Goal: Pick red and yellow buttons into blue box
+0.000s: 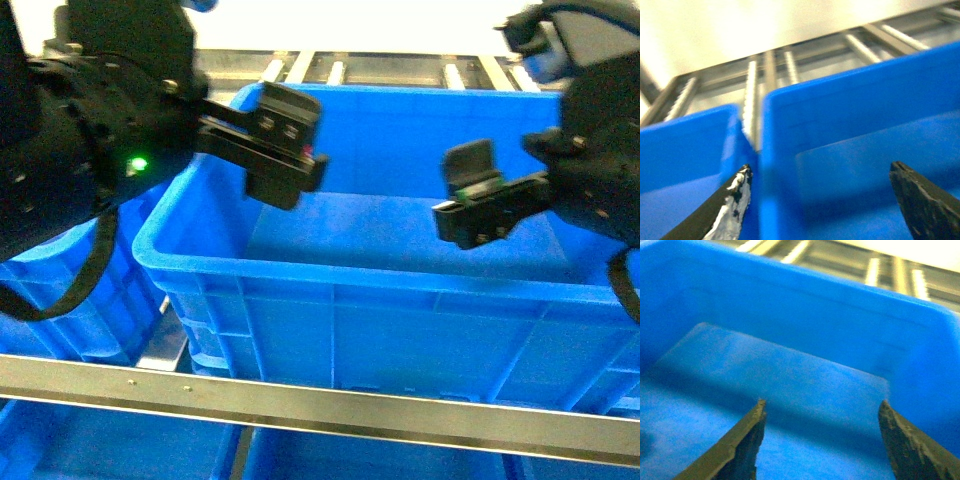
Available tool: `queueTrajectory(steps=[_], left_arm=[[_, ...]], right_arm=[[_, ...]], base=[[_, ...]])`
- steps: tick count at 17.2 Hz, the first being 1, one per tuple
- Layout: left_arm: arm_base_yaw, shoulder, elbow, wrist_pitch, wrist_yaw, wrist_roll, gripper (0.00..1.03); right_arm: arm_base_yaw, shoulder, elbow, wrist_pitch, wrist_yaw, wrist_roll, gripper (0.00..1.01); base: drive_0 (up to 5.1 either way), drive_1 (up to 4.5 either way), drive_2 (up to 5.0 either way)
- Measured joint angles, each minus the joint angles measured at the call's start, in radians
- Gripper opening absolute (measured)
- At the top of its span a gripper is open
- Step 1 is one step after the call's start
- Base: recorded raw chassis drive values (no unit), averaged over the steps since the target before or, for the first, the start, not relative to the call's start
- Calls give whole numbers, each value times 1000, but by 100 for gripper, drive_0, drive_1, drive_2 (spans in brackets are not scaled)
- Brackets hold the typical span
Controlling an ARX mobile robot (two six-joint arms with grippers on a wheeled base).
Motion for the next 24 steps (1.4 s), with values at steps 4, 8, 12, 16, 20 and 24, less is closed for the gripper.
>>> queueTrajectory(steps=[4, 8, 12, 16, 20, 24], left_arm=[[151, -262, -328, 112, -13, -193, 28], [240, -390, -473, 156, 56, -210, 2], [303, -568, -565, 31, 119, -211, 2], [348, -751, -613, -114, 173, -211, 2], [426, -919, -631, -245, 243, -211, 2], [423, -1064, -632, -379, 245, -211, 2]], right_arm=[[-119, -271, -350, 290, 100, 127, 18], [-192, -371, -513, 309, 54, 130, 2], [-237, -571, -601, 208, 10, 130, 2], [-327, -760, -652, 78, -76, 131, 2], [-330, -920, -681, -53, -85, 131, 2], [-330, -1078, -690, -192, -84, 131, 2]], base=[[0, 0, 0], [0, 0, 0], [0, 0, 0], [0, 0, 0], [0, 0, 0], [0, 0, 0]])
